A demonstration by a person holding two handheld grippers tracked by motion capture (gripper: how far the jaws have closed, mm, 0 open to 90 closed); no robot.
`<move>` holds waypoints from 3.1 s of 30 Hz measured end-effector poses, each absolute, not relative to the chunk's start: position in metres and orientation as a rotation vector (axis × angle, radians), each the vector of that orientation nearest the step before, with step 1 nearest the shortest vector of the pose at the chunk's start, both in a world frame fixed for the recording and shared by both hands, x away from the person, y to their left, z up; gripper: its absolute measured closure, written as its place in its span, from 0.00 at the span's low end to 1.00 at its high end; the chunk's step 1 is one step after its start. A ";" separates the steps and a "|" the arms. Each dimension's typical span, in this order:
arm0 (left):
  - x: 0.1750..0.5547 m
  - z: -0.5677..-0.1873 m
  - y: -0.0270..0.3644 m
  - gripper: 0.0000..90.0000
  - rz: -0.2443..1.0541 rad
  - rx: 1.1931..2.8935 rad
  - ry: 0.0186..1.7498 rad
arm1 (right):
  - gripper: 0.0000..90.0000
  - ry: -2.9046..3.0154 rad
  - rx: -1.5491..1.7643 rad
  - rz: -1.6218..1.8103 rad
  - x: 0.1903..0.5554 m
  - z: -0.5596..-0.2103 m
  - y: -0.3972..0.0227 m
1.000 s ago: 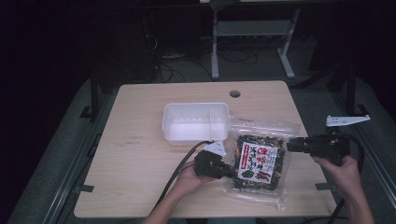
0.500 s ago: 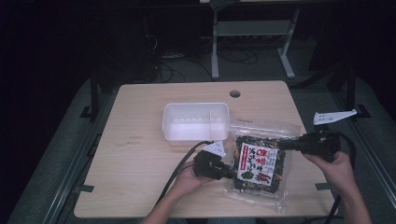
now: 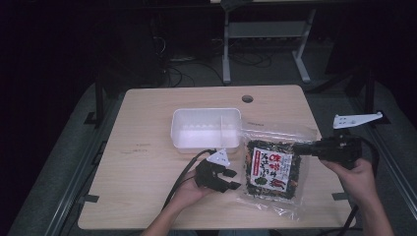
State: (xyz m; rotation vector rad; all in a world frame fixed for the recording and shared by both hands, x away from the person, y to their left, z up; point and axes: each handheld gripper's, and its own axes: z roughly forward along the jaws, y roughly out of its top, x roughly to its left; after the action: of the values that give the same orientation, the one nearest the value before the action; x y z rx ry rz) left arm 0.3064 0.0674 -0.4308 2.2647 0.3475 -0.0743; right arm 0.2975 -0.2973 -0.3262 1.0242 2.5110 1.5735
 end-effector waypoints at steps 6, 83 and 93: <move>0.302 -0.429 0.084 0.55 -0.041 2.275 0.369 | 0.90 2.462 1.028 1.537 0.294 -0.313 -0.291; 0.272 -0.437 0.208 0.33 0.102 2.272 0.609 | 0.90 2.104 0.907 1.515 0.373 -0.234 -0.128; 0.274 -0.438 0.214 0.32 0.105 2.254 0.639 | 0.90 2.098 0.889 1.530 0.390 -0.243 -0.098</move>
State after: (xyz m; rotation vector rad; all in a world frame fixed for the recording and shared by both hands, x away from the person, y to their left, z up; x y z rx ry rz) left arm 0.2743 0.2142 -0.4385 2.2539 0.6387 0.1055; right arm 0.3898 -0.0982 -0.2432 0.8894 2.0980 1.5295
